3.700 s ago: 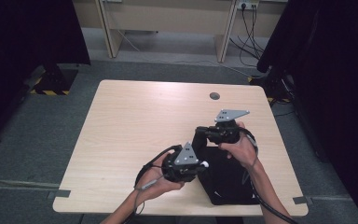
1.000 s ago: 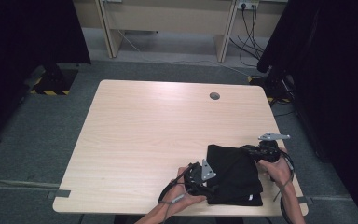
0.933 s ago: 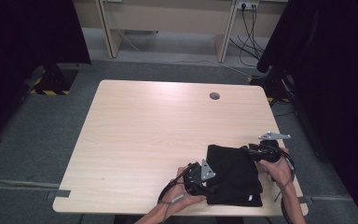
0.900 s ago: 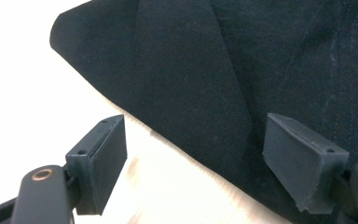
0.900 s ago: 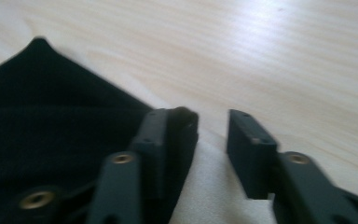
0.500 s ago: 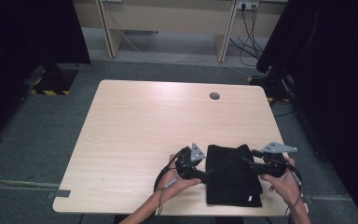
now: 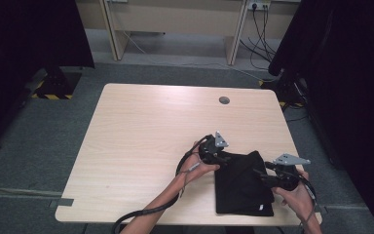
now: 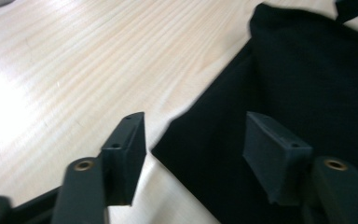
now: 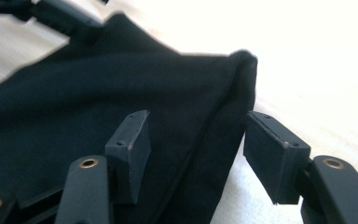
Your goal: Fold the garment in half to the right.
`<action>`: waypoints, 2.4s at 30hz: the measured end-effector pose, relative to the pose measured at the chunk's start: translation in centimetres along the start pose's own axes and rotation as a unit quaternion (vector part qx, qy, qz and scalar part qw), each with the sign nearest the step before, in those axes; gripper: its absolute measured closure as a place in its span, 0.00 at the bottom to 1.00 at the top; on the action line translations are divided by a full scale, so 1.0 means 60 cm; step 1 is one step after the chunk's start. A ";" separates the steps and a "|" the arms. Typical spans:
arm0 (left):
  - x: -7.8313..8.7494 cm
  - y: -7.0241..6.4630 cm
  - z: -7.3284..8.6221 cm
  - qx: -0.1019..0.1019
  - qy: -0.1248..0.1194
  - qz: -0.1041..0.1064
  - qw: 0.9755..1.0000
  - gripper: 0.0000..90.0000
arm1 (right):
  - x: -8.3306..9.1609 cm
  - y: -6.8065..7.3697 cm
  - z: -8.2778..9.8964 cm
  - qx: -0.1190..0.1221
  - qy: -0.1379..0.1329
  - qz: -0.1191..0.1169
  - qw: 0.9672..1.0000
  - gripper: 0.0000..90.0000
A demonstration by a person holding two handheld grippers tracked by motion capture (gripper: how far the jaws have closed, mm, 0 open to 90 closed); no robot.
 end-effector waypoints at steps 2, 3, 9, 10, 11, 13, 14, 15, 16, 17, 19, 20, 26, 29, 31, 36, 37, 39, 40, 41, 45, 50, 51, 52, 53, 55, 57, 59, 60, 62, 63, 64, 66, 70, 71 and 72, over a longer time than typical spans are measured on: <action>-0.011 0.007 0.003 -0.015 0.008 0.016 1.000 0.55 | -0.005 0.000 0.006 -0.004 0.003 -0.002 1.000 0.46; -0.015 0.011 0.004 -0.015 0.010 0.020 1.000 0.61 | -0.006 -0.001 0.009 -0.006 0.005 -0.003 1.000 0.46; -0.009 0.015 0.004 -0.032 0.014 0.024 0.999 0.90 | -0.008 -0.002 0.016 -0.011 0.008 -0.004 1.000 0.47; -0.004 0.017 0.004 -0.026 0.014 0.023 0.999 0.92 | -0.008 -0.001 0.017 -0.011 0.009 -0.005 1.000 0.48; 0.001 0.021 0.002 -0.020 0.010 0.021 1.000 0.93 | -0.009 0.000 0.018 -0.011 0.010 -0.005 1.000 0.48; 0.010 0.032 0.002 -0.018 0.008 0.013 1.000 0.94 | -0.010 0.001 0.020 -0.013 0.011 -0.006 1.000 0.48; 0.014 0.039 0.001 -0.009 -0.001 0.010 1.000 0.94 | -0.011 0.002 0.021 -0.014 0.012 -0.006 1.000 0.48; 0.018 0.047 0.001 0.004 -0.006 0.012 1.000 0.94 | -0.011 0.004 0.022 -0.013 0.014 -0.007 1.000 0.48; 0.021 0.051 0.001 0.020 -0.013 0.021 1.000 0.94 | -0.011 0.006 0.023 -0.014 0.015 -0.009 1.000 0.48; 0.023 0.054 0.002 0.034 -0.017 0.031 0.999 0.94 | -0.012 0.008 0.023 -0.015 0.014 -0.011 1.000 0.48; 0.022 0.056 0.006 0.035 -0.014 0.032 0.999 0.93 | -0.014 0.010 0.022 -0.013 0.017 -0.011 1.000 0.48; 0.020 0.054 0.008 0.035 -0.013 0.031 0.999 0.93 | -0.014 0.010 0.020 -0.013 0.018 -0.009 1.000 0.48; 0.017 0.056 0.009 0.037 -0.011 0.026 0.999 0.92 | -0.005 0.011 -0.027 0.025 0.001 0.012 1.000 0.55; 0.024 0.058 0.004 0.036 -0.016 0.025 0.999 0.92 | -0.015 0.025 -0.025 0.049 0.018 -0.002 0.999 0.60; 0.031 0.063 -0.001 0.042 -0.024 0.023 0.999 0.93 | -0.019 0.032 -0.017 0.054 0.032 -0.007 0.998 0.62; 0.045 0.073 -0.005 0.046 -0.034 0.018 0.998 0.94 | -0.021 0.031 0.005 0.039 0.046 -0.002 0.998 0.62; 0.047 0.075 -0.004 0.049 -0.038 0.019 0.998 0.94 | -0.022 0.032 0.007 0.036 0.042 -0.004 0.998 0.62; 0.051 0.080 -0.001 0.055 -0.043 0.021 0.997 0.95 | -0.019 0.034 0.009 0.034 0.040 -0.003 0.999 0.62; 0.052 0.084 0.000 0.061 -0.045 0.023 0.997 0.95 | -0.017 0.035 0.010 0.031 0.041 -0.003 0.999 0.62; 0.051 0.087 0.001 0.070 -0.049 0.024 0.996 0.95 | -0.015 0.035 0.011 0.030 0.040 -0.004 0.999 0.62; 0.045 0.095 0.010 0.099 -0.048 0.032 0.993 0.94 | -0.011 0.039 0.011 0.023 0.040 -0.004 0.999 0.60; 0.046 0.092 0.006 0.101 -0.050 0.032 0.993 0.94 | 0.000 0.048 0.001 0.028 0.027 0.005 0.999 0.55; 0.046 0.093 0.004 0.103 -0.053 0.030 0.993 0.94 | 0.006 0.054 -0.003 0.033 0.023 0.005 0.999 0.55; 0.047 0.094 0.003 0.104 -0.053 0.030 0.993 0.94 | 0.010 0.059 -0.007 0.039 0.021 0.001 0.999 0.55; 0.048 0.094 0.003 0.103 -0.053 0.028 0.993 0.94 | 0.012 0.066 -0.007 0.042 0.023 -0.003 0.999 0.55; 0.050 0.097 0.003 0.100 -0.052 0.027 0.993 0.94 | 0.009 0.072 0.000 0.047 0.035 -0.007 0.998 0.56; 0.054 0.100 0.004 0.102 -0.055 0.027 0.993 0.94 | 0.001 0.075 0.013 0.037 0.043 -0.011 0.998 0.56; 0.058 0.103 0.005 0.104 -0.058 0.028 0.992 0.94 | 0.002 0.074 0.018 0.024 0.034 -0.014 0.999 0.56; 0.060 0.104 0.005 0.104 -0.060 0.029 0.992 0.94 | 0.004 0.074 0.020 0.022 0.035 -0.013 0.999 0.56; 0.065 0.109 0.005 0.110 -0.067 0.031 0.991 0.94 | 0.006 0.074 0.022 0.017 0.032 -0.012 0.999 0.56; 0.067 0.111 0.005 0.117 -0.070 0.033 0.990 0.95 | 0.006 0.074 0.022 0.015 0.031 -0.012 0.999 0.56; 0.068 0.113 0.007 0.119 -0.070 0.032 0.990 0.95 | 0.007 0.074 0.023 0.012 0.031 -0.013 0.999 0.56; 0.065 0.118 0.012 0.113 -0.063 0.021 0.991 0.95 | 0.007 0.074 0.024 0.007 0.030 -0.015 0.999 0.56; 0.053 0.129 0.028 0.110 -0.039 -0.013 0.993 0.88 | 0.008 0.073 0.023 0.007 0.035 -0.014 0.999 0.55; 0.054 0.128 0.030 0.115 -0.038 -0.008 0.993 0.81 | 0.008 0.072 0.022 0.005 0.036 -0.011 0.999 0.53; 0.056 0.128 0.030 0.113 -0.039 -0.009 0.993 0.76 | 0.009 0.071 0.022 0.005 0.034 -0.010 0.999 0.53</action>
Point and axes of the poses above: each handheld gripper's, and its own axes: x roughly backward along the jaws, z roughly out of its underside, y roughly to its left, the point moved 9 cm from there along -x, roughly forward along the jaws, and after that the axes turned 14 degrees about x, right-handed, at the moved point
